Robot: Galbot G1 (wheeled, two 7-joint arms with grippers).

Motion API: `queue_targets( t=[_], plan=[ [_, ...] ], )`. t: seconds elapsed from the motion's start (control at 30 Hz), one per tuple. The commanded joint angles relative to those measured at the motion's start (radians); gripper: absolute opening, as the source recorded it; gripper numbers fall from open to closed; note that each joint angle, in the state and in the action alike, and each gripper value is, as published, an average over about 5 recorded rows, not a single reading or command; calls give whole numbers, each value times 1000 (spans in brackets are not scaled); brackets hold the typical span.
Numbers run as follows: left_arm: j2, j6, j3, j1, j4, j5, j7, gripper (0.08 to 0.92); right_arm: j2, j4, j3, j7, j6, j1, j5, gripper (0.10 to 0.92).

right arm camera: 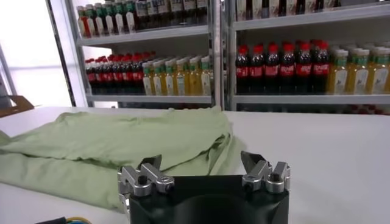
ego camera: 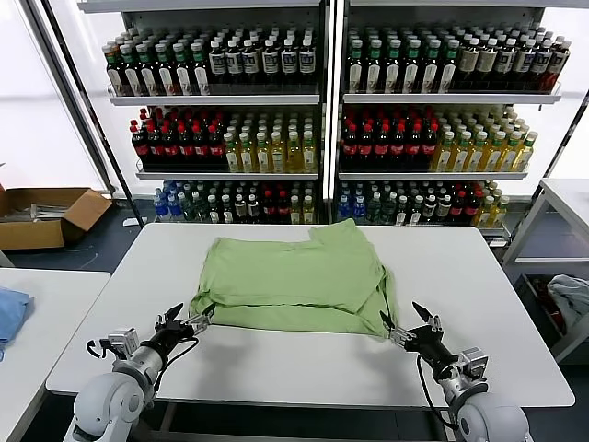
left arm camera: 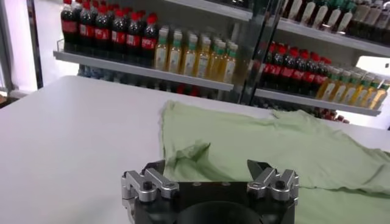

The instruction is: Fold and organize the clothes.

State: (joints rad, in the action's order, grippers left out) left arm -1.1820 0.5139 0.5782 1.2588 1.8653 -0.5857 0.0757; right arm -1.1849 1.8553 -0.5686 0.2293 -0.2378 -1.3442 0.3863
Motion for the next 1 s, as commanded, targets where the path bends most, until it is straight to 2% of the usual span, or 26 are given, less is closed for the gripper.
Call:
queue_targets(
  t=[0.03, 0.3, 0.6, 0.7, 1.0],
  plan=[
    [2, -3, 1, 9, 8, 5, 1, 823, -6, 9, 0, -9, -8, -13, -12, 823],
    [4, -7, -13, -7, -36, 10, 3, 823, -17, -12, 46, -92, -111, 17, -60, 823],
    [0, -13, -31, -21, -92, 20, 11, 822, -12, -46, 104, -121, -193, 48, -61, 823],
    [1, -9, -41, -27, -120, 25, 13, 796, -4, -57, 126, -133, -220, 58, -51, 781],
    [9, 38, -65, -28, -143, 34, 20, 552, 23, -28, 151, -147, -249, 45, 6, 525]
  ],
)
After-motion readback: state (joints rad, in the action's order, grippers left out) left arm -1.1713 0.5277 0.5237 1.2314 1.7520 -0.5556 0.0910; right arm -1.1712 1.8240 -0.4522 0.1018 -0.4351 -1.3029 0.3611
